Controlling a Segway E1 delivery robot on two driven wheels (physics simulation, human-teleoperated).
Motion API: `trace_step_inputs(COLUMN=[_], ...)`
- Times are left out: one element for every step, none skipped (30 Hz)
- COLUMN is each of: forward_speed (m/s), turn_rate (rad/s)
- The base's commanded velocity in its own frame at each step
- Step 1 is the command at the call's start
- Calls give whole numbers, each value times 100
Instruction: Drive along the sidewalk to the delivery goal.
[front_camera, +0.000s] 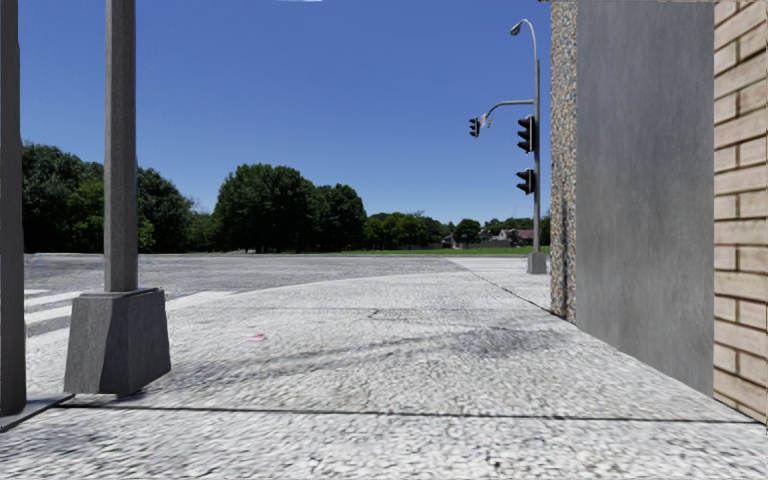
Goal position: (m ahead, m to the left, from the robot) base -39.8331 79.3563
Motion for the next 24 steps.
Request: trace_step_inputs(forward_speed=[166, 166, 159, 156, 156, 156, 156, 156, 156, 156, 157, 157, 158, 161, 163, 163, 165, 166, 167, 167, 167, 168, 169, 169], turn_rate=[55, 55, 57, 59, 60, 60, 60, 60, 60, 60, 48, 48, 22, 2, 0, 0, 0, 0, 0, 0, 0, 0, 0, 0])
